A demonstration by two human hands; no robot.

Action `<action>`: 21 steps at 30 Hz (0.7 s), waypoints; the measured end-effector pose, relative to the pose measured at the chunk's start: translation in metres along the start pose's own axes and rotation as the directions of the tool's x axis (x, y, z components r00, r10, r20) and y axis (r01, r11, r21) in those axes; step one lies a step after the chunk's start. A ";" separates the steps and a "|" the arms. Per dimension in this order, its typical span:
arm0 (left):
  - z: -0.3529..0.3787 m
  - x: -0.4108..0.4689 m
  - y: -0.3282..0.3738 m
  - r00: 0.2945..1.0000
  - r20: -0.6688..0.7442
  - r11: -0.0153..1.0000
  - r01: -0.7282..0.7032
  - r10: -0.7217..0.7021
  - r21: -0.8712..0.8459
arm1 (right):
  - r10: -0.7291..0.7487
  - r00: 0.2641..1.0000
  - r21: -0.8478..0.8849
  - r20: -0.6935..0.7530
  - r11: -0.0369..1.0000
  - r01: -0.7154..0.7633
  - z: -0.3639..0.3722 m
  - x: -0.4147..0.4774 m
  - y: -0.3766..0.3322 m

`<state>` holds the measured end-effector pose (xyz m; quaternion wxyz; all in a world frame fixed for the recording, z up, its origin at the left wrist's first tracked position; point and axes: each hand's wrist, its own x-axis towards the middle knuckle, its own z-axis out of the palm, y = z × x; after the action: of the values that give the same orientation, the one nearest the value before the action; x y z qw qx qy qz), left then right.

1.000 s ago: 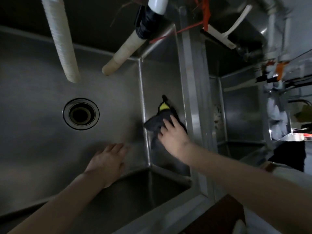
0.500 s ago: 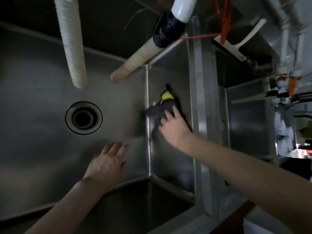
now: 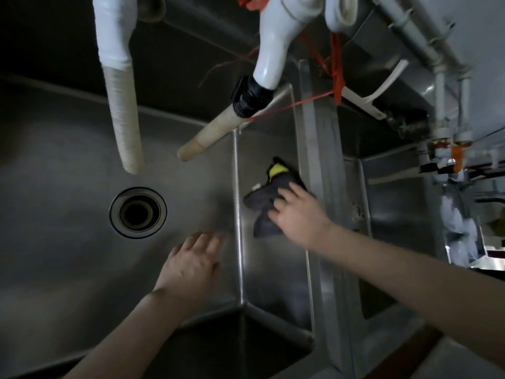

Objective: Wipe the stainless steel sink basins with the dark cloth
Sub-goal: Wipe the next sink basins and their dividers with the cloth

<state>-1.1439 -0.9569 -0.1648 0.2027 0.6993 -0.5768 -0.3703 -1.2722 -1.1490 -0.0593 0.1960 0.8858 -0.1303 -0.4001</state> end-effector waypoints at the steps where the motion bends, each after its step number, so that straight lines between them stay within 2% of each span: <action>1: 0.000 0.000 -0.001 1.000 -0.011 1.000 0.002 -0.002 0.003 | 0.024 0.999 -0.029 -0.049 0.999 -0.026 -0.007 0.017 0.013; 3: 0.001 -0.001 -0.003 0.999 -0.033 1.000 0.003 -0.003 0.004 | 0.112 0.994 -0.084 -0.021 0.990 -0.113 -0.027 0.047 0.037; 6: 0.004 -0.003 -0.006 1.000 -0.023 1.000 0.013 -0.013 0.015 | 0.170 0.983 -0.158 0.072 0.975 -0.157 -0.032 0.068 0.052; 9: 0.005 -0.007 -0.008 1.000 -0.013 1.000 0.018 -0.018 0.005 | 0.201 0.978 -0.189 0.051 0.964 -0.188 -0.033 0.051 0.036; 10: 0.004 -0.009 -0.009 1.000 -0.008 1.000 0.021 -0.021 0.009 | 0.207 0.978 -0.196 -0.008 0.959 -0.205 -0.028 0.041 0.030; 12: 0.001 -0.013 -0.009 1.000 0.013 0.999 0.028 -0.029 0.018 | 0.146 0.982 -0.116 -0.117 0.980 -0.160 -0.013 0.017 0.014; 16: -0.014 -0.030 -0.005 0.998 0.051 0.998 0.019 -0.021 0.052 | 0.108 0.986 0.053 -0.128 0.993 -0.102 0.011 -0.045 -0.042; 21: -0.039 -0.051 -0.005 0.997 0.072 0.994 -0.007 -0.001 0.105 | 0.118 0.992 0.215 0.039 0.969 -0.124 0.027 -0.100 -0.096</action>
<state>-1.1146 -0.9126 -0.1286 0.1453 0.6944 -0.6036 -0.3638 -1.3503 -1.0319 -0.0533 0.1204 0.8870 -0.2296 -0.3822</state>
